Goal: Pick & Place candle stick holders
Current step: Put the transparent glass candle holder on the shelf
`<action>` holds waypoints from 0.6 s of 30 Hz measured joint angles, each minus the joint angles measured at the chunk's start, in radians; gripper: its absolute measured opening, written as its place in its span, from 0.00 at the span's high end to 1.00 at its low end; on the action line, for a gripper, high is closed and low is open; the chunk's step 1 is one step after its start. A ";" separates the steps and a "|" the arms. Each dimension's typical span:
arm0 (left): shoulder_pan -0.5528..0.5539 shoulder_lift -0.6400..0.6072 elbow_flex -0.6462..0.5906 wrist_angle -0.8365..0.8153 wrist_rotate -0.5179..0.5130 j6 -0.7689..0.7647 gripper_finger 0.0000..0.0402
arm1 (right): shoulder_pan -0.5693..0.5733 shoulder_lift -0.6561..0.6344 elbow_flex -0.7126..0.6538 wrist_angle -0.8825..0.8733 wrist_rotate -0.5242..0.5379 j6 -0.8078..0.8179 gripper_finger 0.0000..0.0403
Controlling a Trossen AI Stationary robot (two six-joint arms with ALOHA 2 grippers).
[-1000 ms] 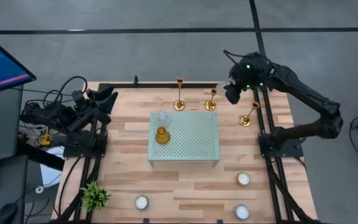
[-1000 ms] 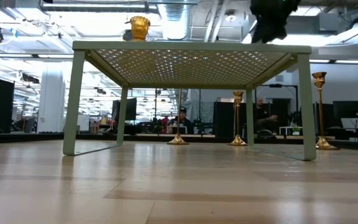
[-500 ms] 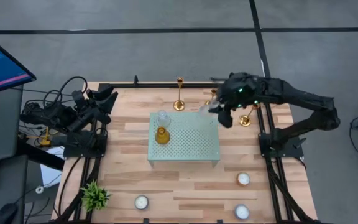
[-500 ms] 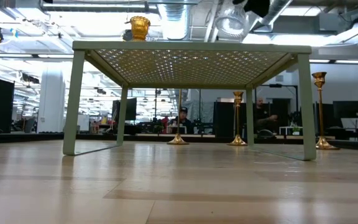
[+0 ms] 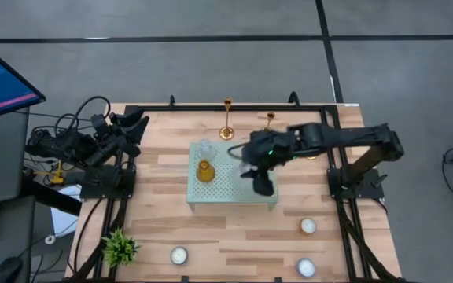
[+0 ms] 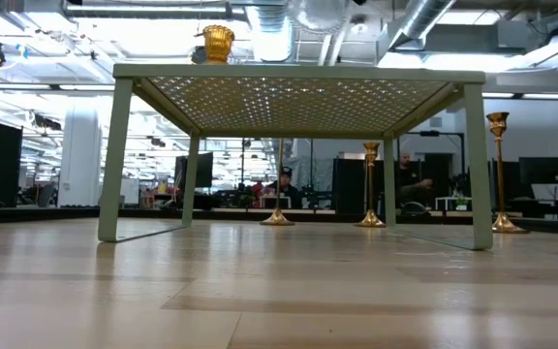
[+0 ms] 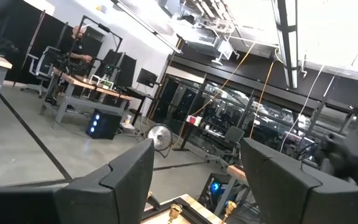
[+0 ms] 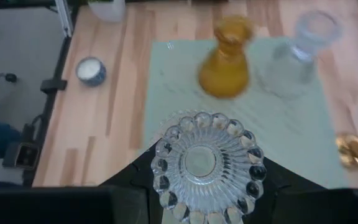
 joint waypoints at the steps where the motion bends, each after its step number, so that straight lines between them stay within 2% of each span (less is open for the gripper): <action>1: 0.000 0.000 0.000 0.000 0.000 0.000 0.40 | 0.012 0.022 0.016 -0.003 0.011 0.011 0.66; 7: 0.000 0.000 0.000 0.000 0.000 0.000 0.40 | 0.060 0.170 0.132 0.079 0.029 0.065 0.66; 18: 0.000 0.000 0.000 0.000 0.000 0.000 0.40 | 0.078 0.423 0.354 0.051 0.026 0.066 0.66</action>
